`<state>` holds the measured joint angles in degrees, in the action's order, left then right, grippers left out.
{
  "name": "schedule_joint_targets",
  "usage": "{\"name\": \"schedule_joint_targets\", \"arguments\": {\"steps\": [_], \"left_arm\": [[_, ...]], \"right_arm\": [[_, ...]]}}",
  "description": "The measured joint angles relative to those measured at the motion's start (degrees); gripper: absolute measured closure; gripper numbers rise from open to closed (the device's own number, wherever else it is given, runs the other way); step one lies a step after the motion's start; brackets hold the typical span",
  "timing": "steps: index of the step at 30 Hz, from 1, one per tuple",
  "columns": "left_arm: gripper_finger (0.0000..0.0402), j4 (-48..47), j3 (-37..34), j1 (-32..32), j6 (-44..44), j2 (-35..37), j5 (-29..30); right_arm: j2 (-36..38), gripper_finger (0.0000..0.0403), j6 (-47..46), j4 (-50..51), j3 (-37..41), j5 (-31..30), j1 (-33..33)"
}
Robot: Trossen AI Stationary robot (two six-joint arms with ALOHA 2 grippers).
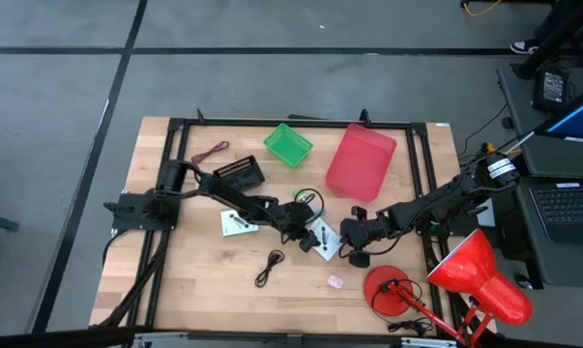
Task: Pick and place items into bin
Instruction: Put the white card reader box into the green bin
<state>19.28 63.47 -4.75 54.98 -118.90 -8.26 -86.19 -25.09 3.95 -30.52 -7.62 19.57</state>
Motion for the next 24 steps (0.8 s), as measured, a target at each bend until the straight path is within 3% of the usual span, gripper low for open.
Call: {"name": "schedule_joint_targets", "arguments": {"steps": [8,24], "left_arm": [[0.0221,-2.01,-0.14,0.86,-0.04,0.66,0.82],[0.0345,-1.26,0.0,2.55,-6.56,2.32,-6.98]], "right_arm": [[-0.02,0.0403,-0.17,-0.04,0.0,-0.39,0.02],[-0.13,0.0403,-0.1,-1.55,-0.09,-0.11,0.04]]}}
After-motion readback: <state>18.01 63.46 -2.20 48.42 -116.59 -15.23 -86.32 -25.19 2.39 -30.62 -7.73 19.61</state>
